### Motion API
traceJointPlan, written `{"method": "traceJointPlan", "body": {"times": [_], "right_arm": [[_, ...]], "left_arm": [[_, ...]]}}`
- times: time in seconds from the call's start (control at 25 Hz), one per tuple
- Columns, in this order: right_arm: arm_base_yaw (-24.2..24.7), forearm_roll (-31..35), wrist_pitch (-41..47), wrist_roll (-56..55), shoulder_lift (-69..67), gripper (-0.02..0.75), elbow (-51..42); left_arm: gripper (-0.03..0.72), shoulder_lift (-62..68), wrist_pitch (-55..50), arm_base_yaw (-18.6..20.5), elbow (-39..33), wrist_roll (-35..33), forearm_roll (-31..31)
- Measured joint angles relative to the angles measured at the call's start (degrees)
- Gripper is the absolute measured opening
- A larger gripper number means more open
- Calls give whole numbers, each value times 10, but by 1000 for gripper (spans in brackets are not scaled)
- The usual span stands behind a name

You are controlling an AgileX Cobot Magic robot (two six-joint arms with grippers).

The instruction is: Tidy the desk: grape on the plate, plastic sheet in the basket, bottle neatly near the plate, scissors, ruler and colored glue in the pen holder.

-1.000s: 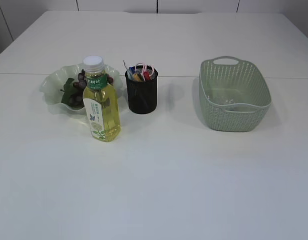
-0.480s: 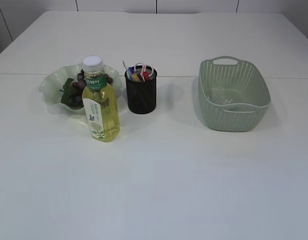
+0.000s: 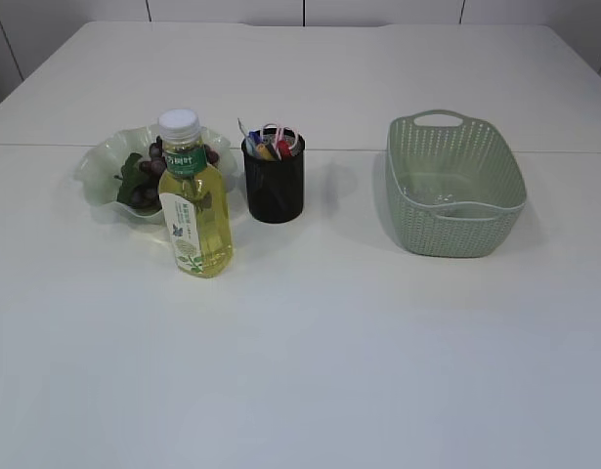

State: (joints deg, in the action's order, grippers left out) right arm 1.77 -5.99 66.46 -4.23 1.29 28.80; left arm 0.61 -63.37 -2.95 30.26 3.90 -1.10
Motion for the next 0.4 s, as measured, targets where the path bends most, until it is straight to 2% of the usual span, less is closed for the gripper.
{"method": "traceJointPlan", "body": {"times": [0.4], "right_arm": [[1, 0, 0, 0, 0, 382, 0]], "left_arm": [[340, 0, 0, 0, 0, 0, 11]]}}
